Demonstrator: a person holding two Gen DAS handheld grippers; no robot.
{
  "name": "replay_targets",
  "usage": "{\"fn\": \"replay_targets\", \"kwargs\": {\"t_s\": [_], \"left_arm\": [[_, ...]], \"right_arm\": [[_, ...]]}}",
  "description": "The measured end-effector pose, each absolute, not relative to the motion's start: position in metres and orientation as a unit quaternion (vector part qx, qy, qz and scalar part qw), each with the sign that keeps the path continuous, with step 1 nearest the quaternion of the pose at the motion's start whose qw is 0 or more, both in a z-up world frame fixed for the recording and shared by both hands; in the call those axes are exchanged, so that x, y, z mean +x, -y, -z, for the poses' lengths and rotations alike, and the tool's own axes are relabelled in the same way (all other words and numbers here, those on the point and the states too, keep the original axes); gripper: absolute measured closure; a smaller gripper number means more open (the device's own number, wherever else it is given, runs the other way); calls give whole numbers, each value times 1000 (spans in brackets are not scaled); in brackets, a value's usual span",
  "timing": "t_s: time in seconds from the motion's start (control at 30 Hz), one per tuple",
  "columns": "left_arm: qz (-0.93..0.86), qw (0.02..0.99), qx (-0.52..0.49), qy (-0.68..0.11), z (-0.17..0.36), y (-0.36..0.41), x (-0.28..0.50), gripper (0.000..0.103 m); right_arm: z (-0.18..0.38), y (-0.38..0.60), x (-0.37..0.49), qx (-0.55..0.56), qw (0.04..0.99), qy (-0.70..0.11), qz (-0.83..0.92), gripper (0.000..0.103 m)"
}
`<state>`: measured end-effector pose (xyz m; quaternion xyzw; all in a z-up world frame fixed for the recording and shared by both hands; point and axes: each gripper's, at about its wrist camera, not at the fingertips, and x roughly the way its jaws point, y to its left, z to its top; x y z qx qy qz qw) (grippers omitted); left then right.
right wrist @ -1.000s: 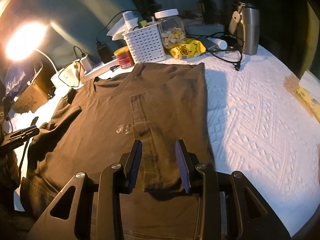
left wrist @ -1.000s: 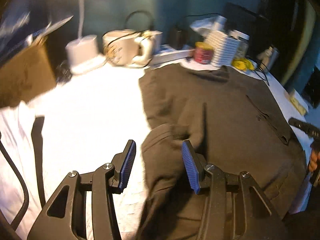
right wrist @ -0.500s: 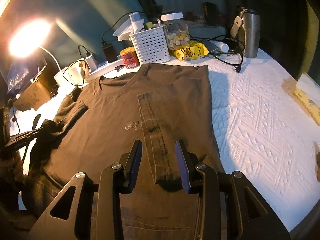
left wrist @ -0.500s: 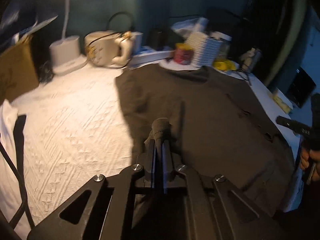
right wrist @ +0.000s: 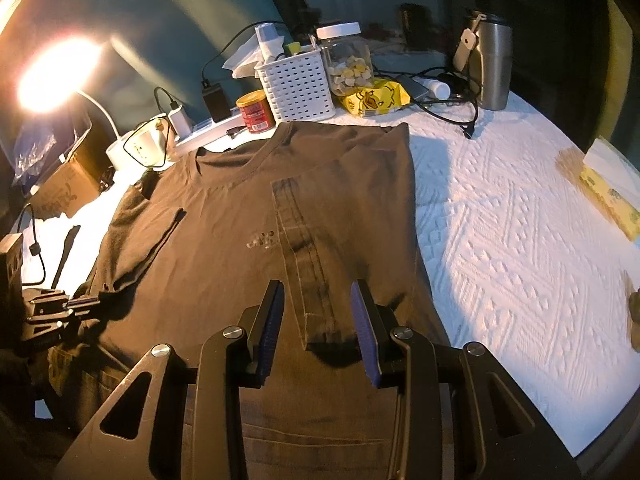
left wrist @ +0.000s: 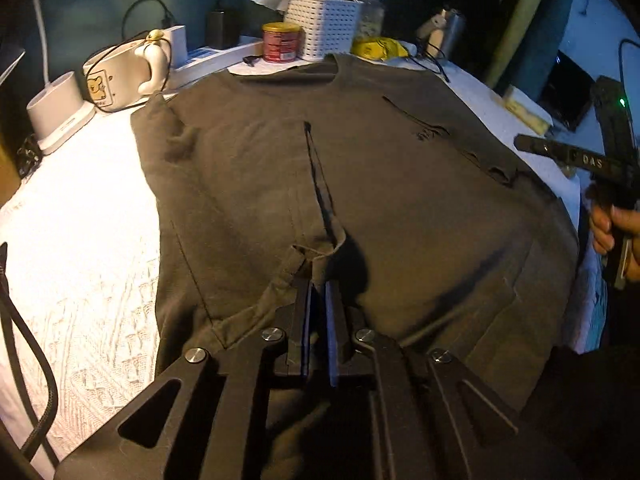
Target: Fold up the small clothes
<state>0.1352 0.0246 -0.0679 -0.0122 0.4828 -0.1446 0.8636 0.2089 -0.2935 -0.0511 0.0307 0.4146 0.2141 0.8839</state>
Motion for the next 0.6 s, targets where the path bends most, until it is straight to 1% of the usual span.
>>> {"fn": "replay_targets", "kwargs": {"t_s": [0.03, 0.07, 0.1, 0.13, 0.2, 0.27, 0.33, 0.43, 0.6], "left_arm": [[149, 864, -9, -480, 64, -24, 135, 91], [148, 867, -9, -476, 61, -23, 134, 87], [146, 872, -9, -468, 56, -24, 135, 80], [142, 877, -10, -459, 52, -24, 134, 75], [132, 886, -11, -444, 45, -26, 137, 50], [121, 892, -4, -435, 44, -27, 141, 40], [123, 890, -3, -440, 49, -28, 148, 40], [146, 872, -10, -466, 66, -24, 157, 40], [180, 857, 16, -483, 71, -5, 146, 40]], "right_arm": [[52, 295, 209, 32, 884, -415, -213, 66], [53, 296, 209, 34, 884, -415, -212, 66], [53, 298, 209, 35, 884, -415, -212, 66], [54, 299, 208, 36, 884, -415, -211, 66], [56, 301, 208, 38, 884, -417, -211, 66], [58, 303, 208, 40, 883, -418, -210, 66], [59, 305, 208, 43, 882, -419, -210, 66], [61, 308, 208, 46, 882, -420, -208, 66], [61, 313, 206, 49, 884, -420, -202, 66]]}}
